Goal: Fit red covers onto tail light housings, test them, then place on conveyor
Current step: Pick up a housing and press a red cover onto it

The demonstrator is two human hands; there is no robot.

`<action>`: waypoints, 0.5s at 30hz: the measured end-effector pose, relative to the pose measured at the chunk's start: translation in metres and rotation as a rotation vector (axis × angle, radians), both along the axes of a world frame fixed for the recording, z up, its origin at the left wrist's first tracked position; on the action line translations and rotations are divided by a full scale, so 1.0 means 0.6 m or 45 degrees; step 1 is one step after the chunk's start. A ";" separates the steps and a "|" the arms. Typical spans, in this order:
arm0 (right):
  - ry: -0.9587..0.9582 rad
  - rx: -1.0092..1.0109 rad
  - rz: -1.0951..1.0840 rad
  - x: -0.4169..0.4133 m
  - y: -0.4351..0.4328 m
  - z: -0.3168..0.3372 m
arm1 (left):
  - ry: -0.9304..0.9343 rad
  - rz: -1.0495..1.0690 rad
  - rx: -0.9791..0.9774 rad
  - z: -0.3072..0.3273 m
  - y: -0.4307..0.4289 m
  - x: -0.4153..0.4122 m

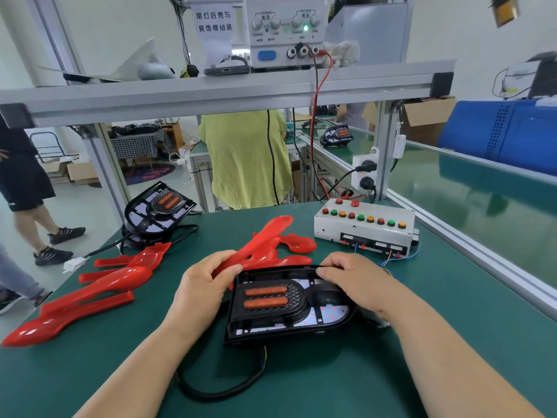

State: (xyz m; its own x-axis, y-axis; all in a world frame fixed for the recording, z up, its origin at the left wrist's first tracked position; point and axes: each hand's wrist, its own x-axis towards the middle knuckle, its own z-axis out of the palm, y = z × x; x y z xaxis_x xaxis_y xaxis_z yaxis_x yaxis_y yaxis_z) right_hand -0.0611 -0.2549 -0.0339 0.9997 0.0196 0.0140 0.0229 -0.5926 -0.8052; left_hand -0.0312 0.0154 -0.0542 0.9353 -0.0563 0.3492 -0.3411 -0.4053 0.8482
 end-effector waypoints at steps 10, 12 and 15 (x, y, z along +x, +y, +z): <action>-0.361 0.091 -0.073 0.003 0.011 -0.006 | 0.135 -0.150 -0.399 -0.008 -0.017 0.005; -0.385 0.099 -0.064 0.004 0.011 -0.007 | 0.141 -0.171 -0.463 -0.011 -0.016 0.007; -0.384 0.133 -0.047 0.005 0.009 -0.008 | 0.150 -0.174 -0.574 -0.011 -0.018 0.007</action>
